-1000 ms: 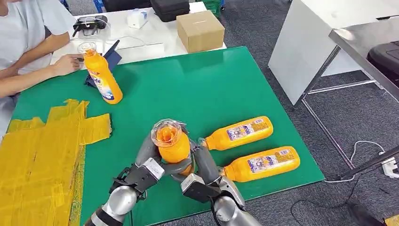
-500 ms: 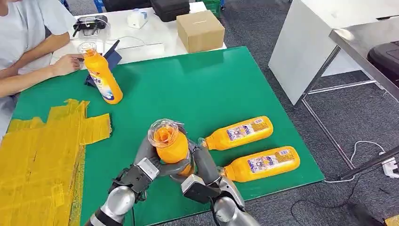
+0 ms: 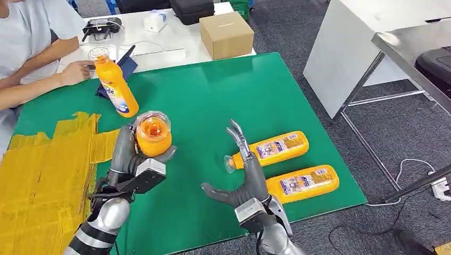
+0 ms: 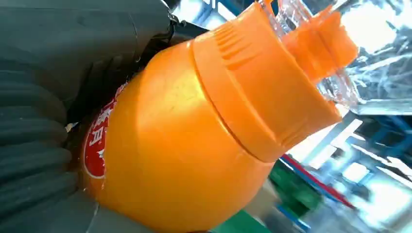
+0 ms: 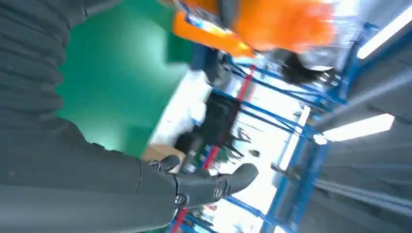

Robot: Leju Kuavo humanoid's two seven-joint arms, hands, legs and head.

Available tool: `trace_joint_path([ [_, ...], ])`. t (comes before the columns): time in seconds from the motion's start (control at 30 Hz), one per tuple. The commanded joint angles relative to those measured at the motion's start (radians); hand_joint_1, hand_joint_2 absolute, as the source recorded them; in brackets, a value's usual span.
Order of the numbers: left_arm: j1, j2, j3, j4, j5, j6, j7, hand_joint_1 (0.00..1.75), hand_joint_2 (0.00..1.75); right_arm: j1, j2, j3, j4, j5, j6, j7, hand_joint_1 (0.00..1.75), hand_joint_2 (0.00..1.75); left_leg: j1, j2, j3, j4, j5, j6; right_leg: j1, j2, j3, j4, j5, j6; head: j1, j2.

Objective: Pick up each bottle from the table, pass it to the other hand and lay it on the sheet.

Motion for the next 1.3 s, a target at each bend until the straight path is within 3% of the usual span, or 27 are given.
trace_joint_path([
  [0.03, -0.224, 0.197, 0.129, 0.355, -0.673, 0.02, 0.318, 1.75, 1.75, 0.022, -0.09, -0.086, -0.251, 0.032, -0.11, 0.017, 0.0, 1.75, 0.001, -0.005, 0.003, 0.0, -0.001, -0.002, 0.0, 0.001, 0.003, 0.001, -0.001, -0.002, 0.0, 0.0],
  [0.1, -0.244, 0.241, 0.132, 0.407, -0.77, 0.019, 0.385, 1.75, 1.75, 0.034, -0.091, -0.118, -0.286, 0.016, -0.106, 0.02, 0.0, 1.75, 0.003, -0.007, 0.006, 0.002, -0.003, -0.003, 0.001, 0.004, 0.007, 0.001, -0.003, -0.004, 0.0, 0.0],
  [0.17, -0.287, 0.352, -0.022, 0.461, -0.77, -0.047, 0.539, 1.75, 1.75, 0.049, -0.085, -0.15, -0.313, -0.002, -0.12, 0.034, 0.0, 1.75, 0.002, -0.005, 0.005, 0.0, -0.001, -0.002, 0.001, 0.004, 0.005, 0.001, -0.002, -0.003, 0.0, 0.0],
  [0.2, -0.27, 0.385, -0.026, 0.482, -0.77, -0.077, 0.545, 1.75, 1.75, 0.055, -0.097, -0.165, -0.308, -0.037, -0.084, 0.113, 0.0, 1.75, 0.003, -0.004, 0.006, 0.002, -0.003, -0.003, 0.002, 0.006, 0.005, 0.002, -0.003, -0.005, -0.001, 0.0],
  [0.3, -0.231, 0.452, -0.048, 0.52, -0.77, -0.098, 0.543, 1.75, 1.75, 0.059, -0.107, -0.203, -0.274, -0.122, -0.025, 0.137, 0.0, 1.75, 0.003, -0.001, 0.008, 0.0, -0.003, -0.003, 0.002, 0.007, 0.006, 0.0, -0.002, -0.004, -0.001, 0.0],
  [0.47, -0.194, 0.405, 0.035, 0.557, -0.77, -0.123, 0.464, 1.75, 1.75, 0.077, -0.107, -0.228, -0.281, -0.129, -0.011, 0.131, 0.0, 1.75, 0.004, 0.002, 0.005, 0.0, -0.002, -0.002, 0.003, 0.008, 0.004, -0.001, -0.001, -0.002, 0.0, 0.0],
  [0.6, -0.196, 0.402, 0.029, 0.556, -0.77, -0.124, 0.468, 1.75, 1.75, 0.078, -0.106, -0.228, -0.283, -0.129, -0.01, 0.132, 0.0, 1.75, 0.004, -0.004, 0.007, 0.001, -0.003, -0.003, 0.003, 0.006, 0.008, 0.0, -0.004, -0.003, 0.0, 0.0],
  [0.8, -0.202, 0.285, 0.1, 0.667, -0.727, -0.268, 0.379, 1.75, 1.75, 0.085, -0.086, -0.241, -0.271, -0.126, -0.016, 0.148, 0.0, 1.75, 0.004, -0.006, 0.006, -0.001, -0.002, -0.003, 0.002, 0.004, 0.007, -0.001, -0.003, -0.003, 0.0, 0.0],
  [1.03, -0.21, 0.281, 0.095, 0.7, -0.703, -0.266, 0.368, 1.75, 1.75, 0.083, -0.082, -0.238, -0.269, -0.121, -0.02, 0.15, 0.0, 1.75, 0.002, -0.002, 0.002, -0.001, 0.0, -0.002, 0.002, 0.003, 0.002, 0.0, -0.001, -0.002, 0.0, 0.0],
  [1.13, -0.2, 0.24, 0.108, 0.727, -0.656, -0.229, 0.352, 1.75, 1.75, 0.075, -0.08, -0.221, -0.249, -0.103, -0.019, 0.161, 0.0, 1.75, 0.004, -0.005, 0.007, 0.0, -0.003, -0.003, 0.003, 0.005, 0.007, 0.0, -0.003, -0.003, 0.0, 0.0],
  [1.17, -0.197, 0.225, 0.114, 0.728, -0.633, -0.216, 0.343, 1.41, 1.75, 0.074, -0.08, -0.218, -0.242, -0.099, -0.018, 0.163, 0.0, 1.75, 0.003, -0.004, 0.005, -0.001, -0.002, -0.002, 0.002, 0.004, 0.005, -0.001, -0.002, -0.002, 0.0, 0.0],
  [1.27, -0.197, 0.225, 0.114, 0.728, -0.633, -0.216, 0.343, 1.41, 1.75, 0.074, -0.08, -0.218, -0.242, -0.099, -0.018, 0.163, 0.0, 1.75, 0.004, -0.006, 0.007, 0.0, -0.003, -0.003, 0.002, 0.004, 0.007, -0.001, -0.003, -0.003, 0.0, 0.0],
  [1.3, -0.196, 0.221, 0.111, 0.729, -0.633, -0.217, 0.343, 0.21, 1.75, 0.073, -0.08, -0.217, -0.241, -0.1, -0.019, 0.163, 0.0, 1.75, 0.004, -0.006, 0.007, 0.0, -0.003, -0.003, 0.003, 0.004, 0.008, -0.001, -0.003, -0.003, 0.0, 0.0],
])
